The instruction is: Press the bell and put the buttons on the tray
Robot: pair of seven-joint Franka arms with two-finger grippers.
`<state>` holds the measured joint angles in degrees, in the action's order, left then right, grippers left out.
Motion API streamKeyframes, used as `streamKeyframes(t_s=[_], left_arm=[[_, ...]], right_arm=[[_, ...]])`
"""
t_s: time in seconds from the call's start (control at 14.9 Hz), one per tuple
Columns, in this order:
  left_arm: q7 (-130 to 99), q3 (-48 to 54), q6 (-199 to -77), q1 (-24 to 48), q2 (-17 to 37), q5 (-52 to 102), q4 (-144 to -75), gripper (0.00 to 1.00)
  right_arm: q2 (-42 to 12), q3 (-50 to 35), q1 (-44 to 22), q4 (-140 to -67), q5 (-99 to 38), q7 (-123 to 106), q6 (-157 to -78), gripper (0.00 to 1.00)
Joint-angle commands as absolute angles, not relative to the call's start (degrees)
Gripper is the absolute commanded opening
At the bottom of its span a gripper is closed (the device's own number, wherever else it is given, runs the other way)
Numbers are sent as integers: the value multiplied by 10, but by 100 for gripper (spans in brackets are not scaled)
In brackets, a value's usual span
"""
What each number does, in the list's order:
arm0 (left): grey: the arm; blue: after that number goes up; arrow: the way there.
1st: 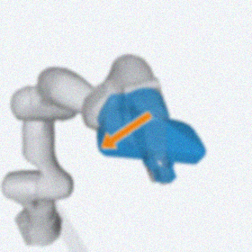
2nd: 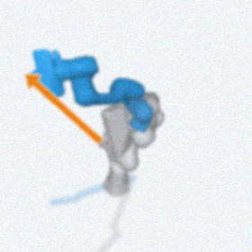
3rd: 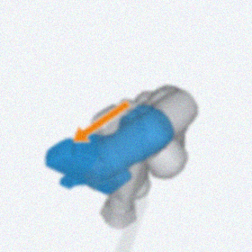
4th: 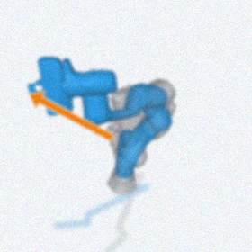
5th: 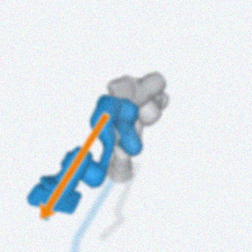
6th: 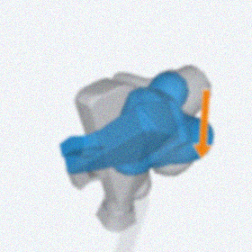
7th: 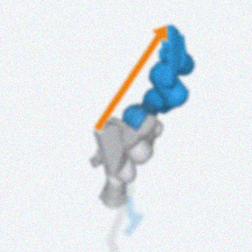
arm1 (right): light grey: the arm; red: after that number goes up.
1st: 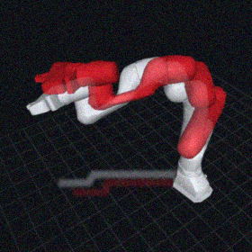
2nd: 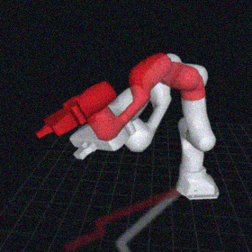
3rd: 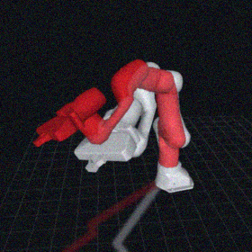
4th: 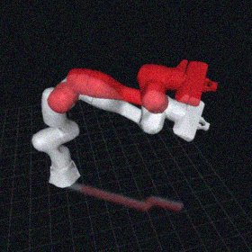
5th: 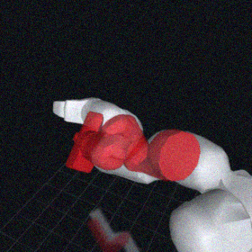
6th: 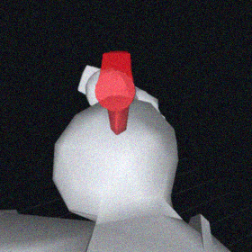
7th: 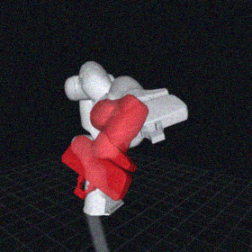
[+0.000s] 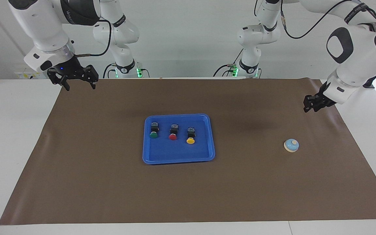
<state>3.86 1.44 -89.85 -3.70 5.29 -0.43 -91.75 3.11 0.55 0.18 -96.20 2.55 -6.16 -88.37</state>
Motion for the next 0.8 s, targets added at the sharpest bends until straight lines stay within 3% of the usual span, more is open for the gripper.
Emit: streamKeyframes(t_s=[0.0,0.74], left_arm=[[28,18,-862,-28,19,-7,-926,100],[29,-10,-842,10,17,-2,-897,100]], right_arm=[[33,3,5,-958,27,-54,-875,100],[33,2,5,-959,27,-55,-875,100]])
